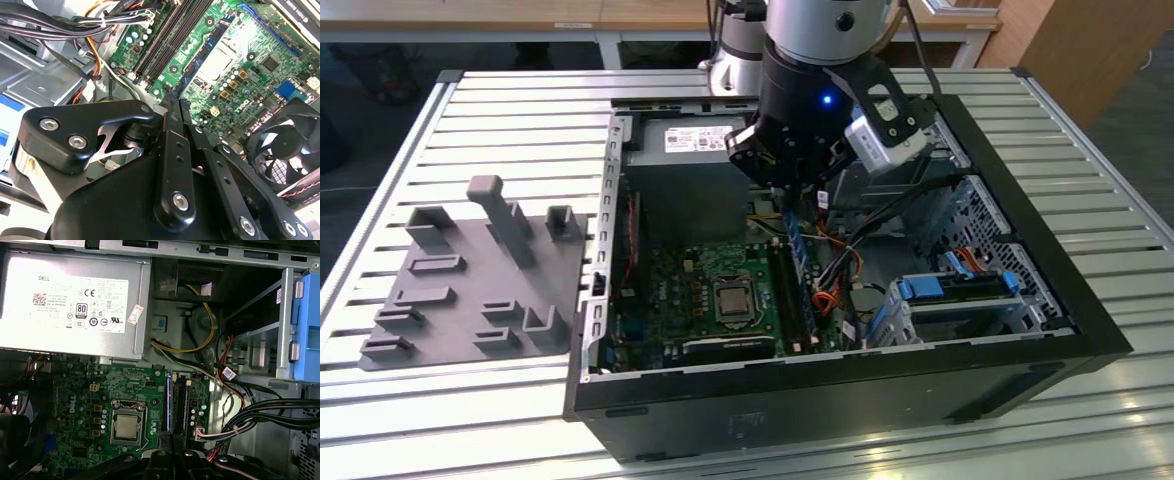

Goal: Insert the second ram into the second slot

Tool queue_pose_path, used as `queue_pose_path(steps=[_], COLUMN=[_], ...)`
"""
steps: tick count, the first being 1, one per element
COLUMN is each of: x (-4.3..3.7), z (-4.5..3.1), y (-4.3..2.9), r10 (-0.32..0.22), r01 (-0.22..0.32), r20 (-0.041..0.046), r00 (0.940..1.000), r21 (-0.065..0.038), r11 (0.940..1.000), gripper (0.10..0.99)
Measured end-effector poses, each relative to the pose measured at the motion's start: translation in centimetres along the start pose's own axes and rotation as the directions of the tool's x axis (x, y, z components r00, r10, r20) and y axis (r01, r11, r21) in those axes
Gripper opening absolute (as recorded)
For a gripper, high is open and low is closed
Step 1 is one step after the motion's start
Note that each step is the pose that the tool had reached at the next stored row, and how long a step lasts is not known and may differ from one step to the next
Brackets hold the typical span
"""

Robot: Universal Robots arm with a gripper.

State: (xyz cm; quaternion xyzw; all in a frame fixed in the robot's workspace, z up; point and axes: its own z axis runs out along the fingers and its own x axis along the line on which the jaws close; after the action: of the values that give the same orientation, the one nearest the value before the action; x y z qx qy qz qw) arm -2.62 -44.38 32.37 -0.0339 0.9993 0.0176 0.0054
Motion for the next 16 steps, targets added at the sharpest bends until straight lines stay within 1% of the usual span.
queue_pose_path(steps=[16], x=[0.02], z=[0.35], y=[-0.01], r10=[0.000], r01=[0.000], r20=[-0.0028], r00=[1.0000], r21=[0.000], r11=[1.0000], gripper=[0.129])
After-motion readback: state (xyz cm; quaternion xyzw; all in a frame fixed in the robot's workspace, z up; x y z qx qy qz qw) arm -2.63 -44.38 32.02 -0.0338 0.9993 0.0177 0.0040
